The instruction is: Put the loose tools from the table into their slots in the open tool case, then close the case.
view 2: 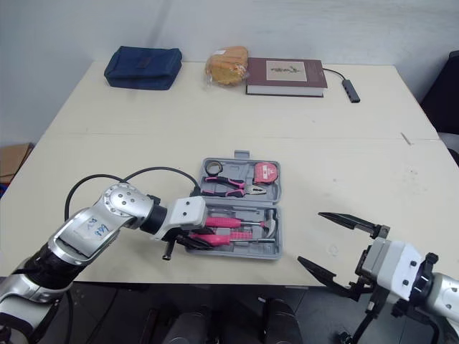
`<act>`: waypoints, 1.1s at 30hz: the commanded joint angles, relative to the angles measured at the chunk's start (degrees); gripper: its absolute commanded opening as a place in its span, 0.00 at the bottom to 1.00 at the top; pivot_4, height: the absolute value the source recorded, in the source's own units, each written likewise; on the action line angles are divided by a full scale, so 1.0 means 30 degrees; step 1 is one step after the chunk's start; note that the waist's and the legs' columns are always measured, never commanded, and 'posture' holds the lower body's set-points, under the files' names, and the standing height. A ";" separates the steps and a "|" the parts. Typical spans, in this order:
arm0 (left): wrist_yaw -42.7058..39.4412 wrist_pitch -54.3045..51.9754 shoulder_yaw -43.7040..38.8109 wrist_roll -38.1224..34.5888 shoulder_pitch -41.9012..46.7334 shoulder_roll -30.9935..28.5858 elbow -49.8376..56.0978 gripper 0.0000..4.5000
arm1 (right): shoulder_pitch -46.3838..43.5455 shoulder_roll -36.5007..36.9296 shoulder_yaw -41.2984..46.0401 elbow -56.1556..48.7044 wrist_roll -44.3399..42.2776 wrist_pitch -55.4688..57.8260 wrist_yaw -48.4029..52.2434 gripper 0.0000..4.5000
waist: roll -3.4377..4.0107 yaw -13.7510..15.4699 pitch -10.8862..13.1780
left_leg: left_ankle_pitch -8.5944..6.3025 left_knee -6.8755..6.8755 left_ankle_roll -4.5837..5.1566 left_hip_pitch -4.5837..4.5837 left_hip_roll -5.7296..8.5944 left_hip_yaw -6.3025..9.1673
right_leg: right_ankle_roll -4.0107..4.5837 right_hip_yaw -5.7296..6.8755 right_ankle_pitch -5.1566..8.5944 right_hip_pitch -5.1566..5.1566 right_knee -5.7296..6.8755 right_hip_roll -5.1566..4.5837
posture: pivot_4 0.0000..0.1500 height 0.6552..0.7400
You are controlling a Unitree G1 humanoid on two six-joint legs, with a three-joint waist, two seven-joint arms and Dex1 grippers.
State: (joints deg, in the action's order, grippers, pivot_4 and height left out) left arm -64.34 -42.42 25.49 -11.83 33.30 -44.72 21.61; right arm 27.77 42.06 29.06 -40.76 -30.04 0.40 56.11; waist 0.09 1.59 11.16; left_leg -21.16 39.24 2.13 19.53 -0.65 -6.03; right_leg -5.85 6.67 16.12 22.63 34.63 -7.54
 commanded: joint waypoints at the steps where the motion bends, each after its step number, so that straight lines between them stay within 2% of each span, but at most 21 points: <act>1: -0.0168 0.0202 0.0282 0.0014 -0.0112 0.0200 0.0277 0.11 | -0.0021 -0.0125 -0.0035 -0.0509 0.0190 -0.0258 -0.0116 1.00 | 0.0000 0.0001 0.0000 | 0.0000 0.0000 0.0000 0.0000 0.0000 -0.0001 | 0.0000 0.0000 0.0000 -0.0001 -0.0001 0.0001 | 1.00 1.00; 2: -0.0224 0.0170 0.0267 -0.0027 -0.0121 0.0193 0.0279 0.11 | -0.0031 -0.0128 -0.0053 -0.0515 0.0218 -0.0251 -0.0127 1.00 | 0.0000 0.0001 0.0000 | 0.0000 0.0000 0.0000 0.0001 0.0000 -0.0001 | 0.0000 -0.0001 0.0000 -0.0001 0.0000 0.0001 | 1.00 1.00; 4: -0.0523 0.0060 0.0301 -0.0212 -0.0247 0.0050 0.0409 0.34 | -0.0006 -0.0172 -0.0079 -0.0502 0.0333 -0.0341 -0.0108 1.00 | 0.0000 -0.0006 0.0000 | 0.0000 0.0000 0.0001 0.0002 0.0001 -0.0001 | 0.0000 0.0001 0.0000 -0.0001 0.0003 0.0003 | 1.00 1.00; 5: -0.0576 0.0517 0.0276 -0.0143 -0.0338 0.0093 0.0410 0.41 | -0.0030 -0.0189 -0.0016 -0.0444 0.0407 -0.0385 -0.0139 1.00 | 0.0000 -0.0002 0.0000 | 0.0000 0.0000 0.0000 0.0001 0.0001 0.0000 | 0.0000 0.0001 0.0000 -0.0001 0.0003 0.0003 | 1.00 1.00; 8: -0.0435 0.2403 -0.0167 0.0086 -0.0509 0.0581 0.0085 0.72 | -0.0059 -0.0214 0.0166 -0.0294 0.0464 -0.0467 -0.0118 1.00 | 0.0000 0.0040 0.0000 | 0.0003 0.0006 0.0006 0.0001 0.0005 0.0000 | 0.0000 0.0003 0.0000 -0.0003 0.0002 0.0001 | 1.00 1.00; 9: -0.0347 0.2286 -0.0775 -0.0605 -0.0478 0.1105 -0.0018 0.79 | -0.0040 -0.0213 0.0198 -0.0261 0.0478 -0.0496 -0.0076 1.00 | 0.0000 0.0064 0.0000 | 0.0006 0.0010 0.0012 -0.0001 0.0013 0.0003 | 0.0000 0.0002 0.0000 -0.0007 -0.0007 -0.0007 | 1.00 1.00; 11: -0.0207 0.1624 -0.1743 -0.1808 -0.0453 0.1911 -0.0099 0.79 | -0.0017 -0.0216 0.0212 -0.0229 0.0517 -0.0535 -0.0039 1.00 | -0.0005 0.0051 0.0002 | 0.0008 0.0027 0.0017 0.0008 0.0017 0.0009 | -0.0002 0.0003 -0.0001 -0.0008 -0.0011 -0.0016 | 1.00 1.00; 16: -0.1231 0.3979 -0.2671 -0.2717 -0.1020 0.2468 -0.0783 0.79 | -0.0036 -0.0242 0.0093 -0.0290 0.0577 -0.0496 -0.0105 1.00 | -0.0004 -0.0114 0.0002 | -0.0002 0.0026 -0.0009 -0.0002 -0.0026 0.0008 | 0.0008 0.0007 0.0004 -0.0007 0.0022 -0.0015 | 1.00 1.00; 19: -0.1698 0.5939 -0.3635 -0.3273 -0.1531 0.3139 -0.2248 0.62 | 0.0013 -0.0321 -0.0111 -0.0311 0.0686 -0.0481 -0.0174 1.00 | -0.0005 -0.0083 0.0002 | 0.0000 0.0027 -0.0015 -0.0011 -0.0027 0.0007 | 0.0014 0.0012 0.0008 -0.0008 0.0033 0.0004 | 1.00 1.00; 25: -0.2312 0.9025 -0.3037 -0.1775 -0.1858 0.3289 -0.4503 0.01 | 0.0158 -0.0519 -0.0292 -0.0094 0.0857 -0.0540 -0.0138 1.00 | -0.0005 -0.0018 0.0002 | -0.0001 0.0034 -0.0014 -0.0016 -0.0020 0.0007 | 0.0016 0.0014 0.0009 -0.0011 0.0011 -0.0001 | 1.00 1.00; 33: -0.1569 1.0083 -0.2301 -0.0582 -0.3195 0.4049 -0.5485 0.01 | 0.0485 -0.0999 -0.0488 -0.0082 0.1208 -0.0629 -0.0229 1.00 | -0.0005 -0.0048 0.0002 | -0.0005 0.0032 -0.0007 -0.0009 -0.0017 0.0004 | 0.0013 0.0015 0.0007 -0.0010 0.0033 -0.0002 | 1.00 1.00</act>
State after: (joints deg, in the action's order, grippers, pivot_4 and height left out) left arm -69.48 -12.98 18.65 -14.33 23.93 -32.34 4.50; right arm 28.70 39.69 27.38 -40.23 -26.30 -0.16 55.90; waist 0.08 1.44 11.17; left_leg -21.17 39.33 2.11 19.50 -0.70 -6.02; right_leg -5.81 6.71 16.14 22.60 34.68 -7.56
